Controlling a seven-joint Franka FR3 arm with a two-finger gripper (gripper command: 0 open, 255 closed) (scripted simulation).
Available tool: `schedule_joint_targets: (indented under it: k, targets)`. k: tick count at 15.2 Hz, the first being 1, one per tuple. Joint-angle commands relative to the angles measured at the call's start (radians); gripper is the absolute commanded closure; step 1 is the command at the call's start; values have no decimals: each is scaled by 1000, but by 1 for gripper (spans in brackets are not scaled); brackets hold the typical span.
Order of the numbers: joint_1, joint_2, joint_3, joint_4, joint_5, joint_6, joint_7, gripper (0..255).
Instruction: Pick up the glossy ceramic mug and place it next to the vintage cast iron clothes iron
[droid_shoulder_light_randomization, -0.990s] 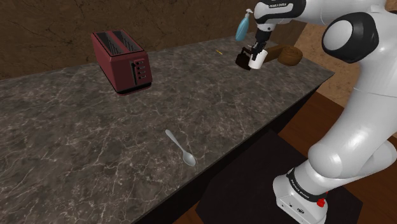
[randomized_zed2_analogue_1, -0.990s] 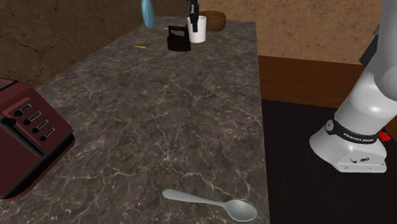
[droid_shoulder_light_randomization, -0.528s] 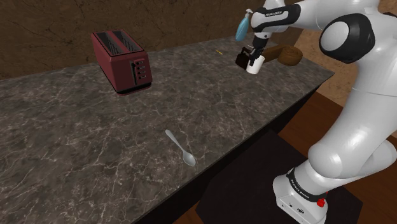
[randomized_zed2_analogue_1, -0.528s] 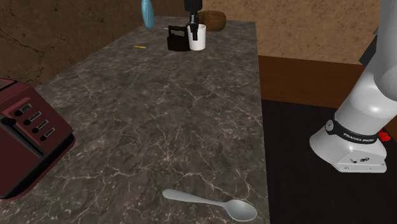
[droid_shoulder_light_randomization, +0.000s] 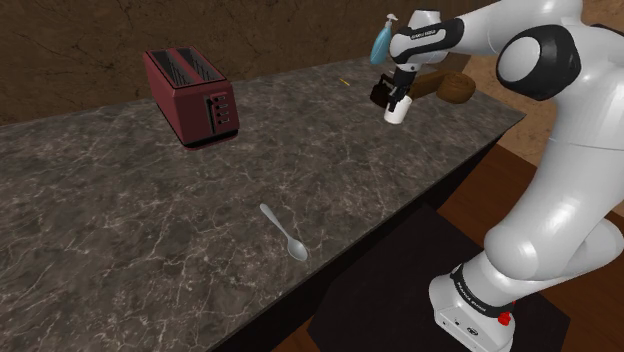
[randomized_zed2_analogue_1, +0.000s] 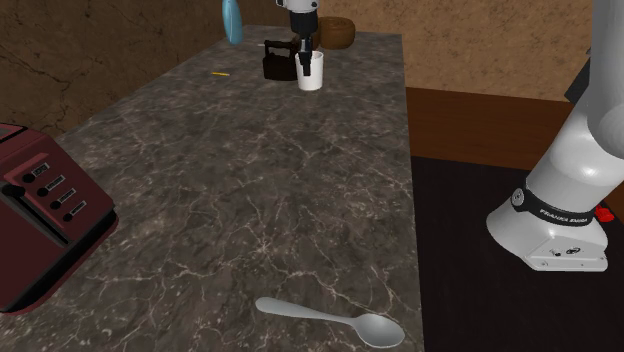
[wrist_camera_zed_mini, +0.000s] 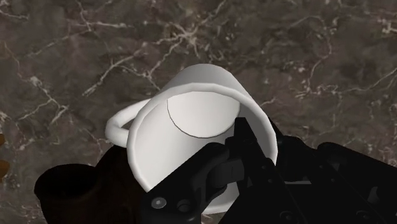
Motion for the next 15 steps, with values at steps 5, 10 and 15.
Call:
schedule_joint_targets:
  k: [5, 10, 15]
  targets:
    - [0, 2, 0, -1, 0, 4, 0, 255]
    - [0, 2, 0, -1, 0, 4, 0, 0]
    - [2, -20, 0, 34, 0, -53, 0, 0]
